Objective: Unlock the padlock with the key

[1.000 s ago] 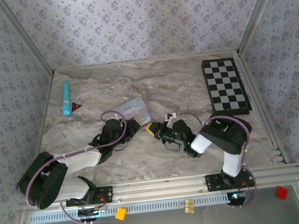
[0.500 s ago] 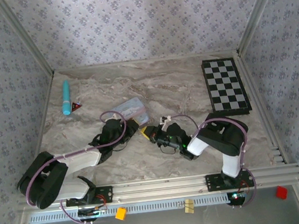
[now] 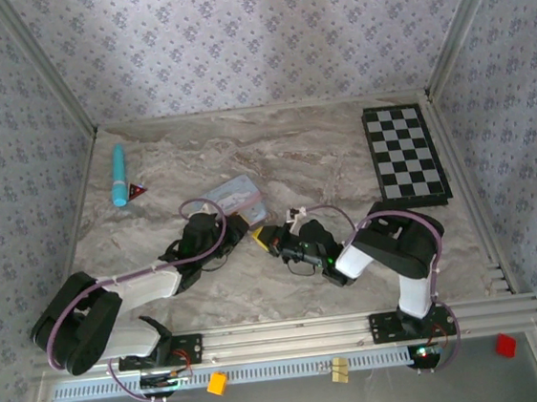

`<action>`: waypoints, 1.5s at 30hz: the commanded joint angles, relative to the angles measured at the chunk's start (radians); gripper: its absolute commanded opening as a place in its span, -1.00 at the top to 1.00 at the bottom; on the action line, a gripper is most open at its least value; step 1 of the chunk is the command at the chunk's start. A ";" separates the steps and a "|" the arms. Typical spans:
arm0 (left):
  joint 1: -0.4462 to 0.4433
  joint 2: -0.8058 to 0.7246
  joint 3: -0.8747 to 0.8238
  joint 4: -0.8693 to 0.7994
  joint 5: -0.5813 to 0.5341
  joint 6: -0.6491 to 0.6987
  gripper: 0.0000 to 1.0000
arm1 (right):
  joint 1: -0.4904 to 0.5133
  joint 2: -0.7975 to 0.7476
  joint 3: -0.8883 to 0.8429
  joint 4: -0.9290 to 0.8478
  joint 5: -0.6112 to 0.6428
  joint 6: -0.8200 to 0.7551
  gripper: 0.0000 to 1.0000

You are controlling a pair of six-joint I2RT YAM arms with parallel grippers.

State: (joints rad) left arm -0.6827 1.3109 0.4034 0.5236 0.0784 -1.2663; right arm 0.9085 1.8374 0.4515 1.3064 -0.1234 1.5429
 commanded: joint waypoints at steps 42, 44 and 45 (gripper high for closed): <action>0.068 -0.042 0.122 -0.327 0.076 0.023 1.00 | 0.218 -0.655 -0.036 -0.837 0.478 -1.478 -0.12; 0.073 -0.036 0.121 -0.327 0.089 0.015 1.00 | 0.264 -0.610 -0.066 -0.724 0.513 -1.609 -0.12; 0.073 -0.038 0.123 -0.327 0.094 0.011 1.00 | 0.275 -0.582 -0.064 -0.701 0.513 -1.647 -0.07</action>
State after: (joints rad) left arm -0.6174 1.2957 0.4831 0.1997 0.1455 -1.2434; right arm 1.1454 1.2018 0.4194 0.5140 0.2512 0.1791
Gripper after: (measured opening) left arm 0.167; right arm 0.547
